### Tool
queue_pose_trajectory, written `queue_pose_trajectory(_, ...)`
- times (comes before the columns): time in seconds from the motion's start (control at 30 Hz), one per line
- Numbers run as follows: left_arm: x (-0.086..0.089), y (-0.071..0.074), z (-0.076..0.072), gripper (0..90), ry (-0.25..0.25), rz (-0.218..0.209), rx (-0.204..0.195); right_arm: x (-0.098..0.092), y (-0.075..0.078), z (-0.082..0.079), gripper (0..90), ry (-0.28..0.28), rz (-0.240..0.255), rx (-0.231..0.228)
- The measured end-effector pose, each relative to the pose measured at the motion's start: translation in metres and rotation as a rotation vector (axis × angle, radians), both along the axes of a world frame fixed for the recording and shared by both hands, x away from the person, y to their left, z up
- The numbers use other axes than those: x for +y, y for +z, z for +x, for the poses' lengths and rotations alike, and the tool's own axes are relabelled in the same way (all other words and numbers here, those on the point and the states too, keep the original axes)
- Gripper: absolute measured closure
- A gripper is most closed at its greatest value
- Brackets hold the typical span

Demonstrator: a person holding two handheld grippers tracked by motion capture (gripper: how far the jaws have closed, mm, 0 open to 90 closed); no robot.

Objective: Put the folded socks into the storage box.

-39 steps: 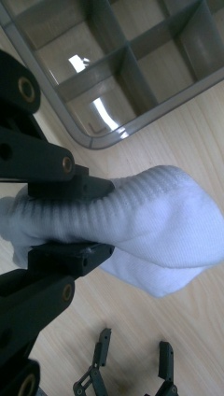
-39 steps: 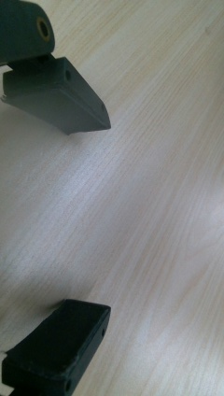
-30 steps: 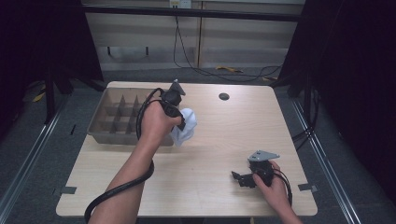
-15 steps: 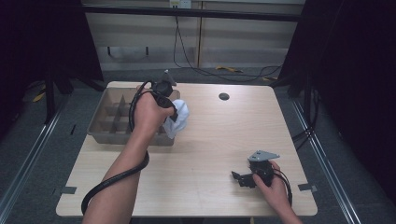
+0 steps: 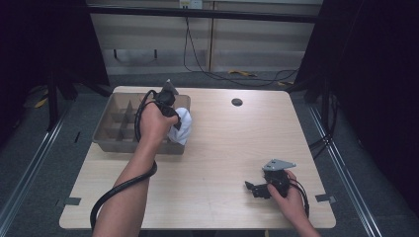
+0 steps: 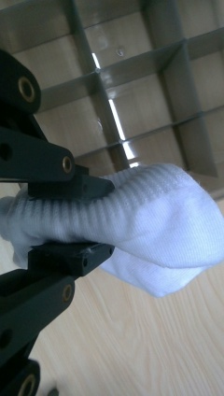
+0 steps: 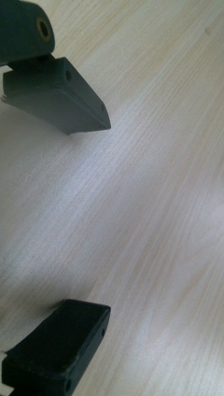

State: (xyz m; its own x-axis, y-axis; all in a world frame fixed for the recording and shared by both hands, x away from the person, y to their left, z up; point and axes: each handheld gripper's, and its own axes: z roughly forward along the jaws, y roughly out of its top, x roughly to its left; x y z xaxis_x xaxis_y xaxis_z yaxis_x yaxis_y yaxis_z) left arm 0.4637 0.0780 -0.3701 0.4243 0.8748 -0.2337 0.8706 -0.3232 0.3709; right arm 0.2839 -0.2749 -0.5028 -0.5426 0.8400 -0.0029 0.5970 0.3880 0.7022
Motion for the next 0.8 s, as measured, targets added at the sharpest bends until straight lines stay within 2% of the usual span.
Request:
queue_pose_trajectory(0.2, 0.004, -0.017, 0.001, 72.1, 0.019, -0.010, 0.012, 0.000, 0.000, 0.000, 9.2, 0.002, 0.000, -0.002)
queue_pose_trajectory(0.3, 0.006, -0.018, 0.001, 72.1, 0.021, -0.022, 0.010, 0.000, 0.000, 0.000, 9.2, 0.003, 0.002, 0.000)
queue_pose_trajectory(0.6, 0.009, -0.020, 0.000, 71.9, 0.028, -0.011, 0.002, 0.000, 0.000, 0.000, 9.2, 0.005, 0.001, 0.000)
queue_pose_trajectory(0.8, 0.012, -0.025, -0.001, 71.7, 0.043, 0.020, -0.003, 0.000, 0.000, 0.001, 9.2, 0.005, -0.001, -0.001)
